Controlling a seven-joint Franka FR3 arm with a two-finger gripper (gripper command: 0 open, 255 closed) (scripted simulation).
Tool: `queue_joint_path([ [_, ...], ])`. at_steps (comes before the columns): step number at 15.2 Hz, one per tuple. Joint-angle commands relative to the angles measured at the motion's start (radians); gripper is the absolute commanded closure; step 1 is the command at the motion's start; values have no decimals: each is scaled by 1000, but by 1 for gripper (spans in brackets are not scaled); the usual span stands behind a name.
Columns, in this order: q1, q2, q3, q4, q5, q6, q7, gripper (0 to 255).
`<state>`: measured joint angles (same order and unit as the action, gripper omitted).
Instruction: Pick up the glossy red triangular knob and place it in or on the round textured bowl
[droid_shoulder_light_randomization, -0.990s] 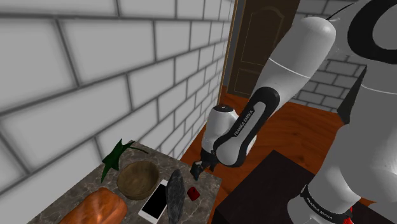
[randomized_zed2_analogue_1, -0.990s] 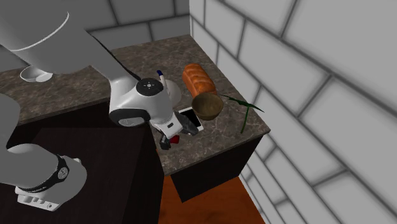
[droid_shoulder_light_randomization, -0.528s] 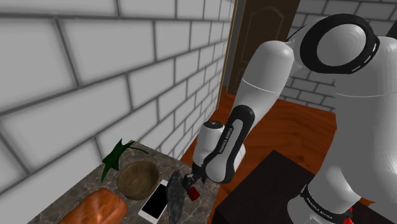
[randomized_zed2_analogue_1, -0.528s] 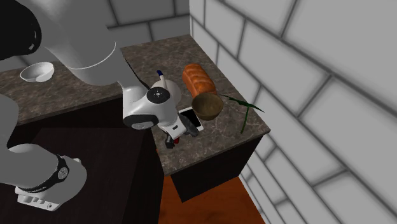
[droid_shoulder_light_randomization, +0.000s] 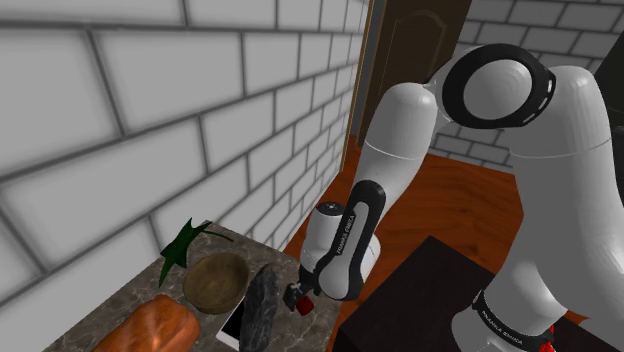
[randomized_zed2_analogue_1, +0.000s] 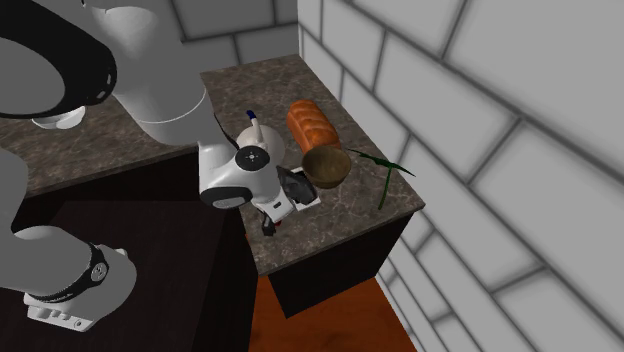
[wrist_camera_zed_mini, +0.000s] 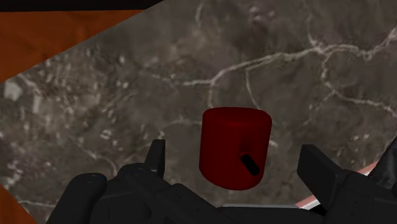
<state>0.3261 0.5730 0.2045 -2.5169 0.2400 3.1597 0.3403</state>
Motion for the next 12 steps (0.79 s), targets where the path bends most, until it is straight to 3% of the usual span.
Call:
queue_joint_path([
  [1,3,12,1,7,-1,2,0,0],
  [5,3,12,1,7,-1,2,0,0],
  [6,3,12,1,7,-1,1,0,255],
  [12,4,12,1,7,-1,1,0,255],
])
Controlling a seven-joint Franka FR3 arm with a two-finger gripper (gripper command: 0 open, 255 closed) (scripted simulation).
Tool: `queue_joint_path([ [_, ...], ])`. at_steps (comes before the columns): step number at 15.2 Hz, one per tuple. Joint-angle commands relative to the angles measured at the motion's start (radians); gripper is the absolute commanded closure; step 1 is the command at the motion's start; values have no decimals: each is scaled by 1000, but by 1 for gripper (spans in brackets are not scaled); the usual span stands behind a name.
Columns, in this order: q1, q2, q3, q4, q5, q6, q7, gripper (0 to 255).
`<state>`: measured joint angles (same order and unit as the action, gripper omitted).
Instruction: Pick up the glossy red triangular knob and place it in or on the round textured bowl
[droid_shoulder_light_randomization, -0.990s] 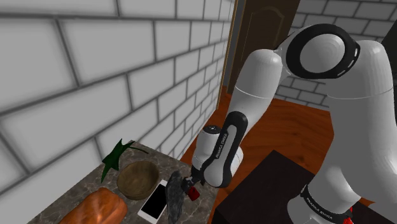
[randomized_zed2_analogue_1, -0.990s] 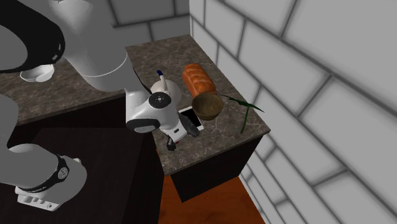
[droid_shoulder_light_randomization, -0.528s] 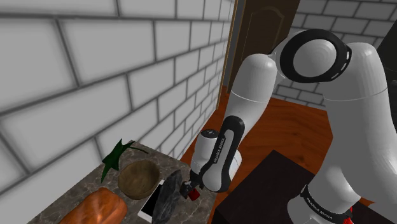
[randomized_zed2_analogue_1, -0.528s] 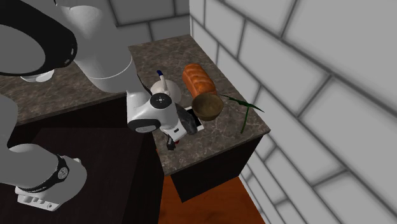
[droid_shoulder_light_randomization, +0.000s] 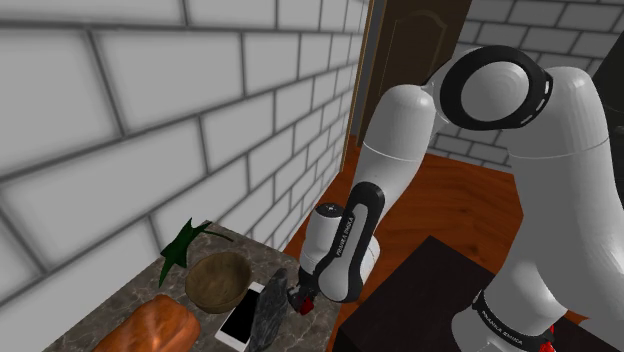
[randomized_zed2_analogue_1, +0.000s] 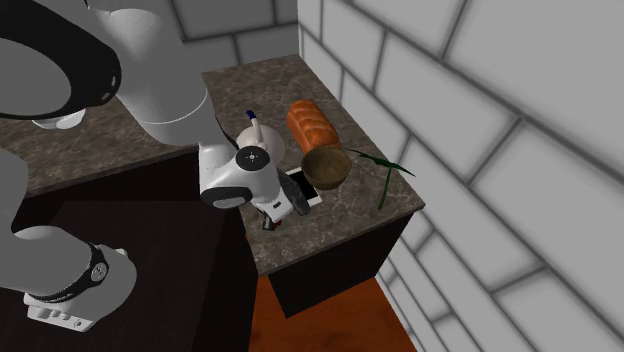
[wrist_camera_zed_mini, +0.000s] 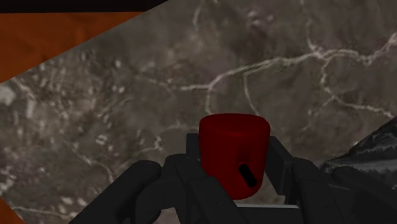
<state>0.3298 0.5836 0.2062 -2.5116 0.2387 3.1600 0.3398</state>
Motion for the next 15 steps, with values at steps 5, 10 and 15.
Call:
queue_joint_path([
  [5,-1,-34,1,-13,2,-20,3,255],
  [10,-1,-124,4,-44,7,-77,12,255],
  [15,-1,-213,7,-71,10,-140,21,255],
])
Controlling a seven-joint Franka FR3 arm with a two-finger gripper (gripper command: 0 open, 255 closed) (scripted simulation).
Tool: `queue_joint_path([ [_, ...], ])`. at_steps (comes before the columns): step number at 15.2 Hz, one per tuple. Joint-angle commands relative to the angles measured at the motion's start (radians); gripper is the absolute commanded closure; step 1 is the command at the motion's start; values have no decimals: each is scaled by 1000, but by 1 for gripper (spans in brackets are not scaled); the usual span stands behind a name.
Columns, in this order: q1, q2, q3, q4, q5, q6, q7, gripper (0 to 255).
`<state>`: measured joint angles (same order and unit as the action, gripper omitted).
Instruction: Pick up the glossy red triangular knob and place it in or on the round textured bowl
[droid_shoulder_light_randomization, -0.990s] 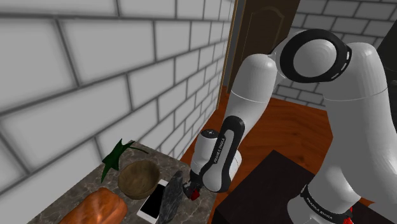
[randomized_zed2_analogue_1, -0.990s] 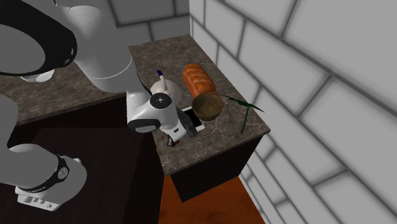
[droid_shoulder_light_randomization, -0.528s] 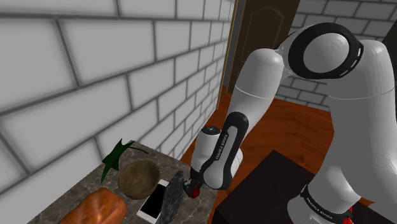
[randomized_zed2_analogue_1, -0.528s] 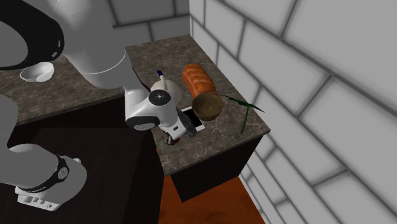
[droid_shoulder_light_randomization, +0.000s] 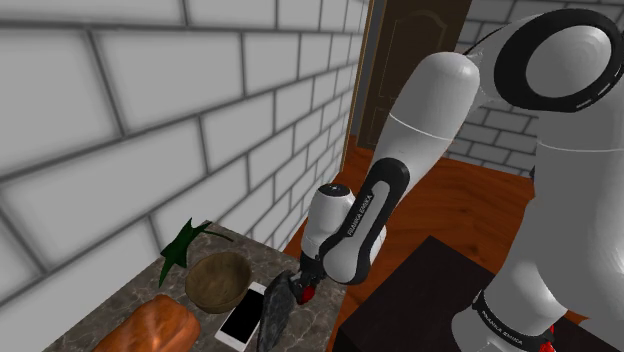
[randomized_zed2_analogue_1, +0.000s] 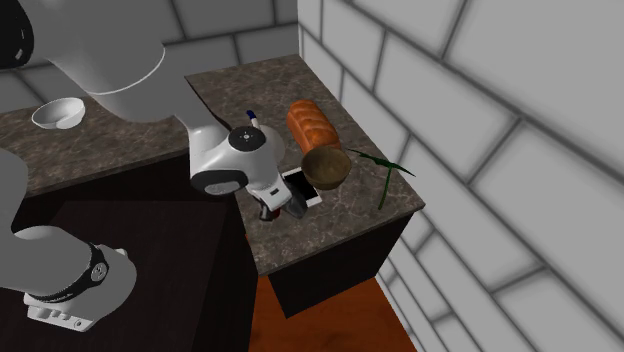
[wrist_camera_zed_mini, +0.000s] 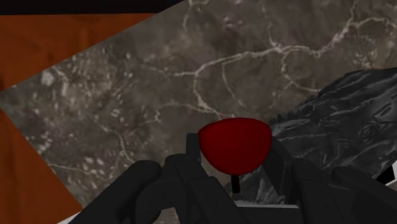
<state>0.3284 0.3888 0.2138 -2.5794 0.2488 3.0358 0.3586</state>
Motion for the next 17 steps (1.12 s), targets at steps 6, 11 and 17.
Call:
queue_joint_path([
  [6,0,-123,1,-26,1,-97,14,255],
  [11,-2,-209,2,-39,0,-169,24,255],
  [17,-4,-307,2,-46,-2,-260,35,255],
])
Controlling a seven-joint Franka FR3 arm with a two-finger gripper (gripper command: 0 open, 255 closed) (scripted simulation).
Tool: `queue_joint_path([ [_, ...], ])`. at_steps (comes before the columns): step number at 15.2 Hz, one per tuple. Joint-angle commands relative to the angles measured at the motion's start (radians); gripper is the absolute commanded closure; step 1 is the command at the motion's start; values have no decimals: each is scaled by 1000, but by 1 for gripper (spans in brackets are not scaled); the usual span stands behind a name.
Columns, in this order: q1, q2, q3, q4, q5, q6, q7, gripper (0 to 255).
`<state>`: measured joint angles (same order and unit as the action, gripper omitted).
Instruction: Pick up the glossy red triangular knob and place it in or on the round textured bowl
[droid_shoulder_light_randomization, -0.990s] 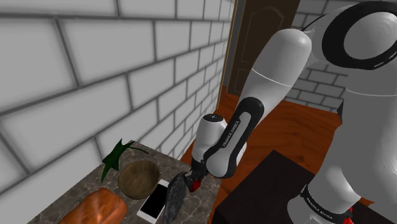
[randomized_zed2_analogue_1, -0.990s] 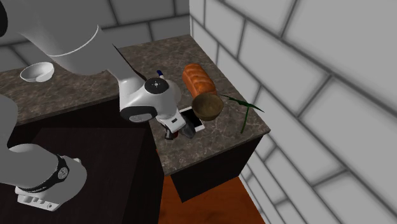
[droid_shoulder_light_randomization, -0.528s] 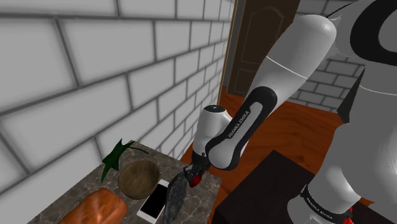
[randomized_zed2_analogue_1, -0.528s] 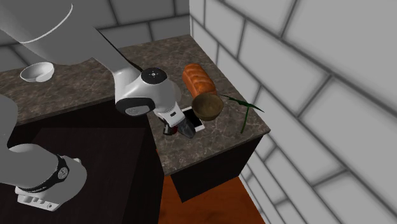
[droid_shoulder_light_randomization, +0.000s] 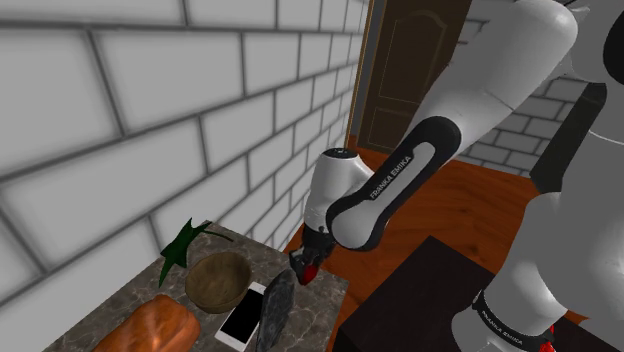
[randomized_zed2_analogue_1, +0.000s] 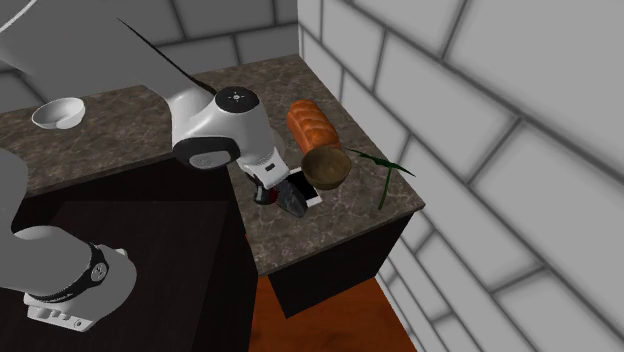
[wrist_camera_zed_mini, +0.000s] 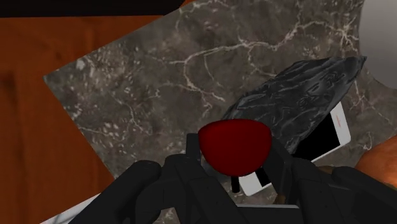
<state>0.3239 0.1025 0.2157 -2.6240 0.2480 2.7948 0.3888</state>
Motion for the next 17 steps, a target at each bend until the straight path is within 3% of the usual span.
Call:
queue_joint_path([
  [1,0,-36,0,-2,-2,-35,7,255],
  [4,0,-70,0,-1,-3,-69,11,255],
  [10,35,113,-12,250,-116,-131,135,255],
  [17,97,326,-39,581,-196,-246,230,255],
])
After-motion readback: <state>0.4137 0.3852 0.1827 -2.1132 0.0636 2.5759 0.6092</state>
